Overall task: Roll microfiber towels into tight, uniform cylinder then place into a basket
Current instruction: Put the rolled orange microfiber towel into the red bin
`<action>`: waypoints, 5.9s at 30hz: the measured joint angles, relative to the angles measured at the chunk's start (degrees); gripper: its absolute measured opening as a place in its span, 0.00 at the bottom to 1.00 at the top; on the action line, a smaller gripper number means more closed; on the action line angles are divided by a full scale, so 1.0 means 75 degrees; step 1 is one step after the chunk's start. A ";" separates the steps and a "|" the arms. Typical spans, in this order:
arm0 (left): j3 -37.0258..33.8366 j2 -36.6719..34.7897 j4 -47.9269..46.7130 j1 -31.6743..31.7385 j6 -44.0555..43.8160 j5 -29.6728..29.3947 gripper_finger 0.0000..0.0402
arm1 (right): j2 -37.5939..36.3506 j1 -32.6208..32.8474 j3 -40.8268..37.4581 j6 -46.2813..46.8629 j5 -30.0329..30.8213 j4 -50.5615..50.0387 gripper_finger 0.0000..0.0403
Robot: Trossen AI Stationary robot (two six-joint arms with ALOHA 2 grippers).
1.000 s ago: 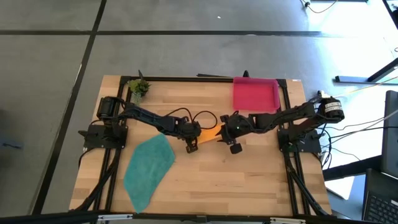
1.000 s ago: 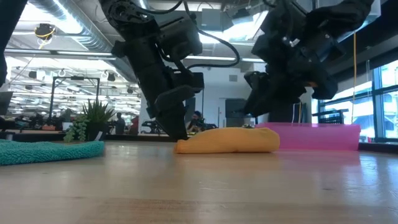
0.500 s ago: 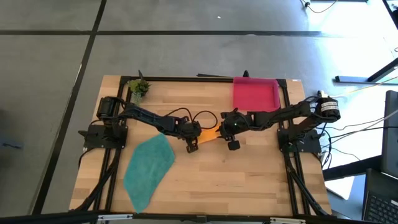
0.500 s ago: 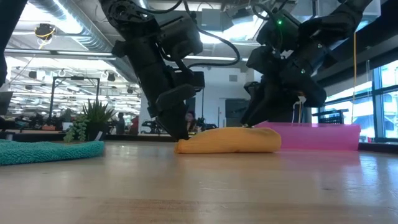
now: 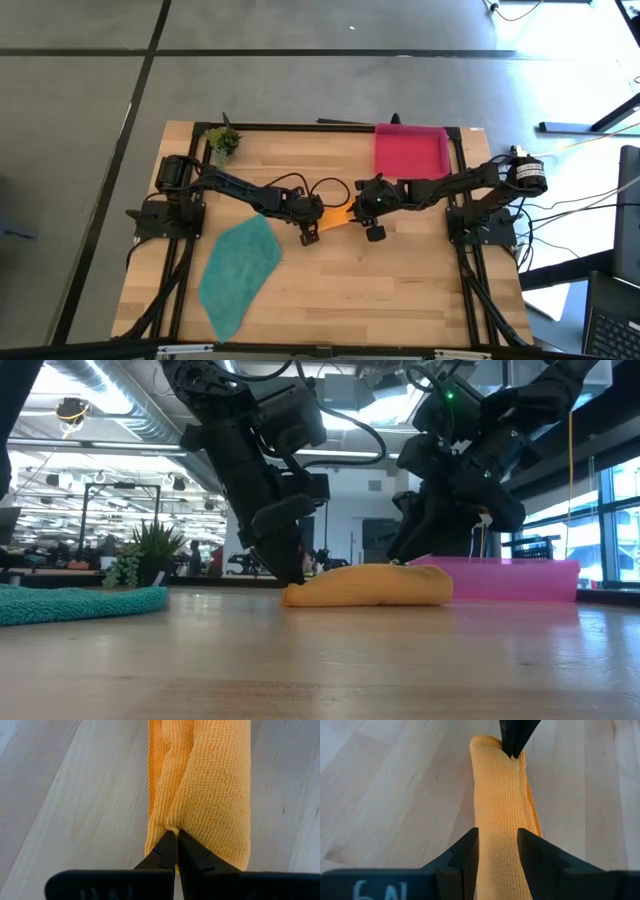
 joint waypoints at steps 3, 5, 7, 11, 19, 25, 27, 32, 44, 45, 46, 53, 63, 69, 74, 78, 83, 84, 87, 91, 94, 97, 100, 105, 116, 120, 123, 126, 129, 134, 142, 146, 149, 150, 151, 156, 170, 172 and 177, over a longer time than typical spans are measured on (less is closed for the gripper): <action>0.0000 -0.0003 0.0001 0.0000 0.0000 0.0000 0.00 | 0.0000 -0.0002 0.0000 0.0008 -0.0002 -0.0003 0.34; 0.0000 -0.0003 0.0001 0.0000 0.0000 0.0000 0.00 | 0.0000 -0.0002 0.0000 0.0058 -0.0009 0.0005 0.34; 0.0000 -0.0003 0.0001 0.0000 0.0000 -0.0001 0.00 | 0.0000 0.0007 -0.0003 0.0054 -0.0087 0.0104 0.34; 0.0000 -0.0003 0.0001 0.0000 0.0000 -0.0001 0.00 | 0.0000 0.0006 -0.0003 0.0007 -0.0263 0.0175 0.34; 0.0003 -0.0006 0.0001 -0.0002 0.0000 -0.0003 0.00 | 0.0000 0.0012 -0.0003 0.0148 -0.0265 0.0175 0.40; 0.0003 -0.0009 0.0004 -0.0001 0.0000 -0.0003 0.00 | 0.0000 0.0012 -0.0003 0.0170 -0.0265 0.0145 0.63; 0.0003 -0.0009 0.0004 -0.0003 0.0000 -0.0003 0.00 | 0.0005 0.0012 -0.0003 0.0170 -0.0264 0.0119 0.72; 0.0003 -0.0011 0.0004 -0.0003 0.0000 -0.0003 0.00 | 0.0011 0.0014 -0.0003 0.0141 -0.0087 0.0128 0.93; 0.0003 -0.0012 0.0033 -0.0003 0.0000 -0.0003 0.00 | 0.0809 -0.0058 -0.0012 -0.0326 0.0018 0.1151 0.99; 0.0003 -0.0012 0.0033 -0.0003 0.0000 -0.0004 0.00 | 0.0919 -0.0058 -0.0012 -0.0411 0.0014 0.1301 0.99; 0.0003 -0.0012 0.0033 -0.0003 0.0000 -0.0005 0.00 | 0.1019 -0.0059 -0.0012 -0.0425 0.0012 0.1449 0.99; 0.0006 -0.0012 0.0030 -0.0003 0.0000 -0.0006 0.00 | 0.1693 -0.0200 -0.0012 -0.0075 -0.0019 0.1905 0.99; 0.0006 -0.0012 0.0030 -0.0003 0.0000 -0.0006 0.00 | 0.2008 -0.0527 0.0000 0.0277 -0.0757 0.2101 0.99; 0.0006 -0.0012 0.0030 -0.0003 0.0000 -0.0006 0.00 | 0.2014 -0.0533 0.0000 0.0554 -0.0757 0.2063 0.99; 0.0006 -0.0012 0.0030 -0.0003 0.0000 -0.0006 0.00 | 0.2014 -0.0559 0.0000 0.0694 -0.0684 0.2039 0.99; 0.0006 -0.0012 0.0030 -0.0003 0.0000 -0.0006 0.00 | 0.2014 -0.0559 0.0000 0.0757 -0.0684 0.2012 0.96; 0.0006 -0.0012 0.0027 -0.0003 0.0000 -0.0006 0.00 | 0.2022 -0.0547 0.0000 0.0928 -0.0676 0.2012 0.84; 0.0006 -0.0012 0.0027 -0.0003 0.0000 -0.0005 0.00 | 0.2026 -0.0550 0.0000 0.0967 -0.0649 0.2020 0.81; 0.0006 -0.0012 0.0027 -0.0003 0.0000 -0.0004 0.00 | 0.2028 -0.0550 0.0003 0.1055 -0.0519 0.2014 0.71; 0.0004 -0.0012 0.0027 -0.0003 0.0000 -0.0006 0.00 | 0.2028 -0.0553 0.0004 0.1080 -0.0425 0.1991 0.56; 0.0006 -0.0012 0.0027 -0.0002 0.0000 -0.0006 0.00 | 0.2028 -0.0553 0.0004 0.1044 -0.0421 0.1986 0.44; 0.0006 -0.0012 0.0027 0.0000 0.0000 -0.0006 0.00 | 0.2028 -0.0553 0.0004 0.0988 -0.0407 0.1979 0.33; 0.0006 -0.0012 0.0030 0.0000 0.0000 -0.0006 0.00 | 0.2028 -0.0553 0.0003 0.0970 -0.0391 0.1985 0.23; 0.0006 -0.0012 0.0036 0.0000 0.0000 -0.0006 0.00 | 0.2028 -0.0559 0.0003 0.0942 -0.0355 0.2014 0.09; 0.0006 -0.0012 0.0205 0.0031 -0.0005 -0.0003 0.00 | 0.2028 -0.0559 -0.0003 0.0849 -0.0358 0.2087 0.12; 0.0006 -0.0012 0.0205 0.0066 -0.0023 -0.0006 0.00 | 0.2028 -0.0559 -0.0006 0.0754 -0.0371 0.2092 0.09; 0.0006 -0.0012 0.0205 0.0064 -0.0022 -0.0006 0.00 | 0.2028 -0.0559 -0.0006 0.0741 -0.0381 0.2098 0.08; 0.0006 -0.0012 0.0211 0.0061 -0.0036 -0.0006 0.00 | 0.2028 -0.0559 -0.0006 0.0740 -0.0384 0.2101 0.09; 0.0006 -0.0012 0.0211 0.0063 -0.0055 -0.0006 0.01 | 0.2028 -0.0559 -0.0006 0.0741 -0.0386 0.2101 0.10; 0.0006 -0.0012 0.0211 0.0064 -0.0055 -0.0009 0.10 | 0.2028 -0.0559 -0.0006 0.0738 -0.0402 0.2104 0.08; 0.0005 -0.0099 0.0133 0.0070 0.0163 0.0056 0.24 | 0.2028 -0.0562 -0.0006 0.0776 -0.0402 0.2106 0.08; 0.0015 -0.0530 -0.0035 0.0050 0.0153 0.0029 0.23 | 0.2028 -0.0562 0.0037 0.0782 -0.0402 0.2076 0.08; 0.0006 -0.0984 -0.0293 0.0038 0.0186 -0.0002 0.23 | 0.2030 -0.0569 0.0106 0.0787 -0.0391 0.2007 0.08; 0.0006 -0.1143 -0.0416 0.0036 0.0193 -0.0003 0.24 | 0.2028 -0.0585 0.0138 0.0787 -0.0386 0.1978 0.08; 0.0006 -0.1322 -0.0550 0.0027 0.0198 -0.0007 0.24 | 0.2027 -0.0619 0.0182 0.0792 -0.0368 0.1934 0.08; 0.0006 -0.2117 -0.1078 -0.0187 0.0192 -0.0660 0.23 | 0.1606 -0.0937 0.0575 0.0796 -0.0348 0.0765 0.08; 0.0002 -0.3188 -0.1283 -0.1061 -0.0061 -0.1769 0.24 | -0.1293 -0.2646 0.1192 -0.0139 0.0893 -0.1945 0.08; 0.0004 -0.3188 -0.1307 -0.1116 -0.0064 -0.1798 0.24 | -0.1644 -0.3018 0.1185 -0.0228 0.0904 -0.2489 0.08; 0.0003 -0.3188 -0.1307 -0.1172 -0.0073 -0.1795 0.24 | -0.2278 -0.3836 0.0965 -0.0288 0.1097 -0.2974 0.08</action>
